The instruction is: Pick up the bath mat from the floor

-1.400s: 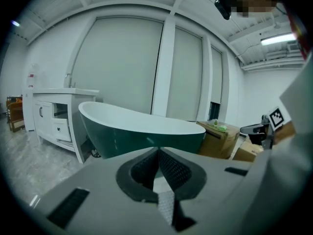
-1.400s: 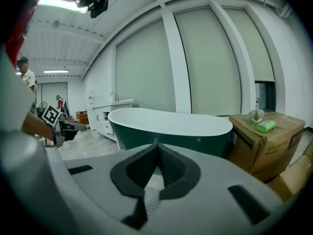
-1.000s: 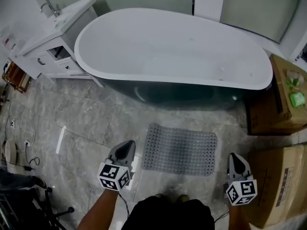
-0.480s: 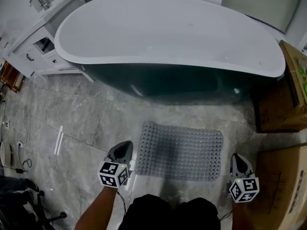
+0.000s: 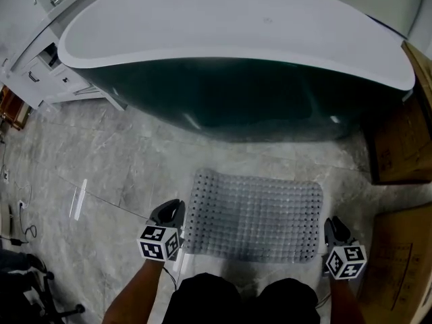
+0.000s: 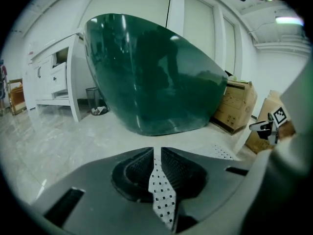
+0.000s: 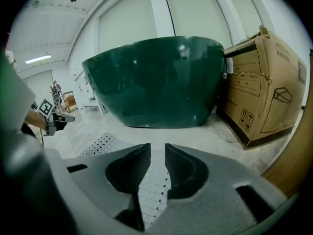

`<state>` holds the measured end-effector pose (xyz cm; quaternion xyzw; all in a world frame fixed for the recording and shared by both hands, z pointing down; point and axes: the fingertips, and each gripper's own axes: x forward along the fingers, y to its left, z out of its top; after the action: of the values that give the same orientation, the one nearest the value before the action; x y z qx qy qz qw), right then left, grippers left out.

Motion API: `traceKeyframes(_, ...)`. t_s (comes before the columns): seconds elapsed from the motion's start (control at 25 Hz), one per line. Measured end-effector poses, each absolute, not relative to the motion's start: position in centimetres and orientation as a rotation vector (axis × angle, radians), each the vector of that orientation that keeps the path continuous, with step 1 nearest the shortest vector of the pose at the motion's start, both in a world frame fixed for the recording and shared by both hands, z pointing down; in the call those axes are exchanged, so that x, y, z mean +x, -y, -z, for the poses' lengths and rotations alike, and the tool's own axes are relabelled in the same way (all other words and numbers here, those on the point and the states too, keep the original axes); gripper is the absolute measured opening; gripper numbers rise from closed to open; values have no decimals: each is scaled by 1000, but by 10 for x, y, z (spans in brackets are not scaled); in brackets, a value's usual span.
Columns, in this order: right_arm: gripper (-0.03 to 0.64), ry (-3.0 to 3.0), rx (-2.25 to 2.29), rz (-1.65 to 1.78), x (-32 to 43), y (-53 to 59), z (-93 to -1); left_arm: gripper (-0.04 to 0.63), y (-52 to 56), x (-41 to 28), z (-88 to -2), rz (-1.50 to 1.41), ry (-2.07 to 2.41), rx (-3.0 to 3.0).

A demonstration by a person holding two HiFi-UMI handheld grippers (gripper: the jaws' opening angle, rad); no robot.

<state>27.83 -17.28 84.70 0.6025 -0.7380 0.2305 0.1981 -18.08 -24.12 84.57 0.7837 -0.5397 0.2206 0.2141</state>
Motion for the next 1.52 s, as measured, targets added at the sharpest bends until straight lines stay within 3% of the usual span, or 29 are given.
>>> traceKeyframes(0.12,130,2040,1673,-680,283,173,-880,28,241,-187,-875,-624,1493,2144)
traceKeyframes(0.48,216,1973,1630,-772,291,173,-966,195,234,-201,-967,-710,1399,2011)
traceKeyframes(0.68,258,1922,1610,-813,297,173,-1002,246,228,-205,-1015,-769,1319,1923)
traceKeyframes(1.12,311,1831,1627,-998,312,176,-1072,268,228,-201,-1073,-815,1233,1846)
traceKeyframes(1.52,288,1818,1623,-1069,309,174,-1090,254,227,-199,-1083,-739,1197,1825)
